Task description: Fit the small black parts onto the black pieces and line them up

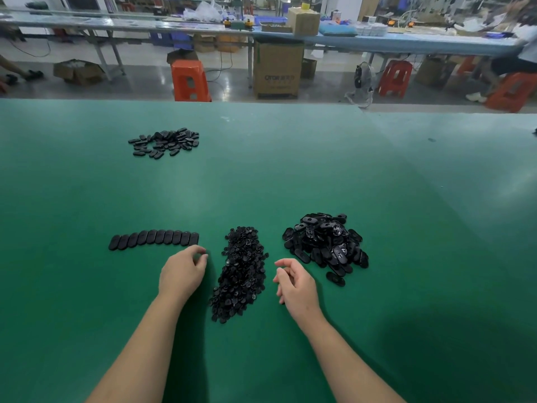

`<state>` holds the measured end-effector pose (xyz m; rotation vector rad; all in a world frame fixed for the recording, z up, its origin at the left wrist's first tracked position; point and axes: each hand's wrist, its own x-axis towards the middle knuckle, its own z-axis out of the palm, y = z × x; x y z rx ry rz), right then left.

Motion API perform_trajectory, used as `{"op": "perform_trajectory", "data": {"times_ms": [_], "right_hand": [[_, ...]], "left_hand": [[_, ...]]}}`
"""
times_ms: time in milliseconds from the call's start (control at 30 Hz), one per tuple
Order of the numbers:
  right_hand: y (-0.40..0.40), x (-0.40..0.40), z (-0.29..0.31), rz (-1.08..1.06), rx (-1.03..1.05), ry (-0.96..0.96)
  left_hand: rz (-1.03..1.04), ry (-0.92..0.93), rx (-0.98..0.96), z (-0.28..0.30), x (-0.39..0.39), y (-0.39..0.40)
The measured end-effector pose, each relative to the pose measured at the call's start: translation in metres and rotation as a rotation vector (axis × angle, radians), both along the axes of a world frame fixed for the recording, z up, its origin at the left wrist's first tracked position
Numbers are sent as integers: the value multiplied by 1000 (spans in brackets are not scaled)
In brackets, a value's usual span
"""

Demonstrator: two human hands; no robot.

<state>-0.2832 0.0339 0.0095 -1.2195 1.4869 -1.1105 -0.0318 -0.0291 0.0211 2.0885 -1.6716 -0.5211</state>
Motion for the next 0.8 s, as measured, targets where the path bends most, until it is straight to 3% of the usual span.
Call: {"op": "perform_trajectory", "data": {"times_ms": [200, 333, 433, 800], "right_hand": [[0, 0, 0, -1, 0, 6], [1, 1, 1, -3, 8, 9], [1, 1, 2, -5, 13, 12], [1, 3, -1, -24, 1, 68]], "left_hand": [[-255, 253, 268, 16, 21, 6], [-346, 46, 329, 22, 18, 9], [-354, -73, 292, 22, 12, 9], [-198, -47, -22, 0, -2, 19]]}}
